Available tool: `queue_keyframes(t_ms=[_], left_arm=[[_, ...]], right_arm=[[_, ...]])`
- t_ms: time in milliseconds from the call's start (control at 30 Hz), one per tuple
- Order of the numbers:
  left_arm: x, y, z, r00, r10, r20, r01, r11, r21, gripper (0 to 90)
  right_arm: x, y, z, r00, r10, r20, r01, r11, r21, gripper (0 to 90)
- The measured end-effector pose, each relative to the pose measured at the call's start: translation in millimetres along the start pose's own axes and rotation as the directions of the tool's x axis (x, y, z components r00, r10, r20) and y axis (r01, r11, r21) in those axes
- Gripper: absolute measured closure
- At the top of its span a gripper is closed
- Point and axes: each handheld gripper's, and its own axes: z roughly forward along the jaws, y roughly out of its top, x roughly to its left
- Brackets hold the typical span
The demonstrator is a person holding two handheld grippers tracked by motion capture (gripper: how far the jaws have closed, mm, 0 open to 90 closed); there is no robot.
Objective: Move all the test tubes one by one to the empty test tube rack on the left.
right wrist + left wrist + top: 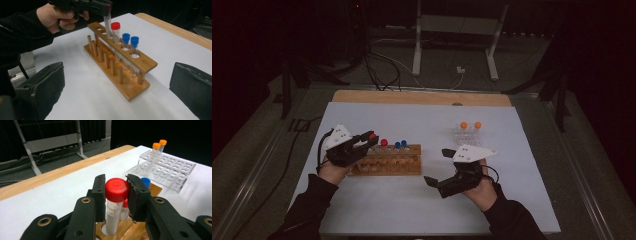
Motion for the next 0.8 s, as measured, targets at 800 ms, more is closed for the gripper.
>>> queue_keyframes(t_ms=[800], left_arm=[[1.7,-13.6,12.5,0.9999,0.005,0.009,-0.006,0.9966,0.082,70.5]], right_arm=[[-0.8,0.2,-1.3,1.0000,0.001,-0.007,-0.001,1.000,0.002,0.0]])
